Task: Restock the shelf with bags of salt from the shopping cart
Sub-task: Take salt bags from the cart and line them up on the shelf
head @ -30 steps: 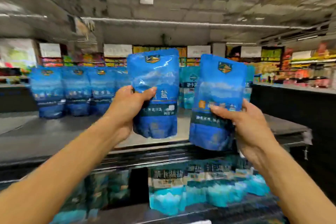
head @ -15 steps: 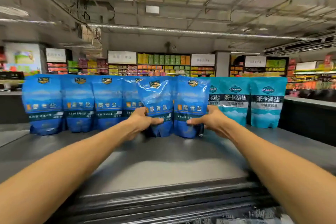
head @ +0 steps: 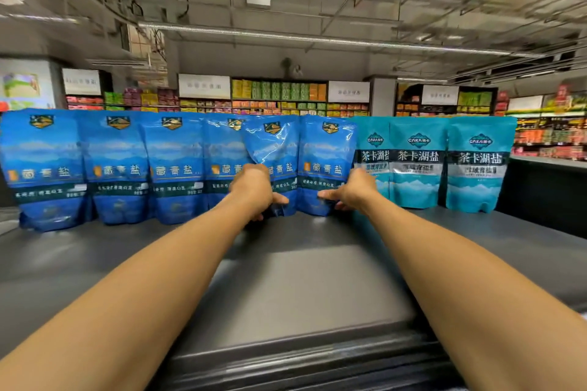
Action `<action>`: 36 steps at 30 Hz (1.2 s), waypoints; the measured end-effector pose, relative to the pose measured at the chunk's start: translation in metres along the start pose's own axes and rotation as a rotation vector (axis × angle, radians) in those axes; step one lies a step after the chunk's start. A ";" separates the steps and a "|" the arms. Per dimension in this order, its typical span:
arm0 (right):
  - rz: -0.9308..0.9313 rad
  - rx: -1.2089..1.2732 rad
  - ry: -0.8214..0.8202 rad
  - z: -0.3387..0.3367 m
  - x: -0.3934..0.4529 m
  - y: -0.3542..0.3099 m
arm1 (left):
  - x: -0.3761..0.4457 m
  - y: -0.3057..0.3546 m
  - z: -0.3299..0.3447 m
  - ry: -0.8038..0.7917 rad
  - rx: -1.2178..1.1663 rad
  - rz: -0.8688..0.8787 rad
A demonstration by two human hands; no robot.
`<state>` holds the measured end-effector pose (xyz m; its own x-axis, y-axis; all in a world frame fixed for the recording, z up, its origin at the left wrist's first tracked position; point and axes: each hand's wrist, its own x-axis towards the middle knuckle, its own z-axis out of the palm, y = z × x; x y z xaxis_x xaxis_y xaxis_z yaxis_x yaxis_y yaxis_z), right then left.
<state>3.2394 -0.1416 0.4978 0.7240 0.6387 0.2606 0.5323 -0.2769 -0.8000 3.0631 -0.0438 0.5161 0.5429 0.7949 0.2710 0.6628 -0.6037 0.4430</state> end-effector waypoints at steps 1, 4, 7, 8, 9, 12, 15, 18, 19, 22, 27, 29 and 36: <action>-0.003 -0.004 0.012 0.002 0.001 0.000 | 0.000 0.003 -0.003 -0.007 0.078 -0.021; -0.027 -0.018 0.068 0.004 0.004 0.007 | -0.002 0.008 -0.009 -0.024 0.255 -0.075; -0.062 -0.127 0.067 -0.001 0.000 0.009 | -0.004 0.001 -0.005 -0.005 0.387 -0.067; -0.063 -0.165 0.052 -0.005 -0.004 0.007 | -0.005 -0.002 -0.004 0.000 0.415 -0.051; -0.065 -0.197 0.039 -0.009 -0.008 0.005 | -0.007 -0.004 -0.005 0.011 0.425 -0.026; -0.071 -0.237 0.016 -0.035 -0.033 0.001 | -0.024 0.003 -0.015 0.103 0.412 0.090; -0.188 -0.102 -0.009 -0.069 -0.076 -0.001 | -0.056 0.021 -0.026 0.240 0.324 0.238; -0.472 -0.021 0.177 -0.112 -0.142 0.009 | -0.101 0.054 -0.031 0.254 -0.006 0.414; -0.544 -0.008 0.256 -0.125 -0.165 0.015 | -0.117 0.070 -0.030 0.251 -0.104 0.473; -0.569 0.095 0.352 -0.164 -0.248 0.055 | -0.177 0.132 -0.007 0.176 -0.378 0.601; -0.343 0.186 0.555 -0.213 -0.384 0.157 | -0.303 0.210 0.073 -0.224 -0.916 0.772; -0.199 0.165 0.665 -0.228 -0.436 0.202 | -0.355 0.216 0.125 -0.450 -1.060 0.742; 0.508 0.060 0.991 -0.259 -0.627 0.383 | -0.516 0.244 0.354 -1.111 -0.781 0.554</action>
<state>3.1025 -0.8340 0.1679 0.8957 -0.4018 0.1902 0.0722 -0.2908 -0.9541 3.1273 -0.6230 0.1814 0.9784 -0.1959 -0.0662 -0.0036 -0.3363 0.9417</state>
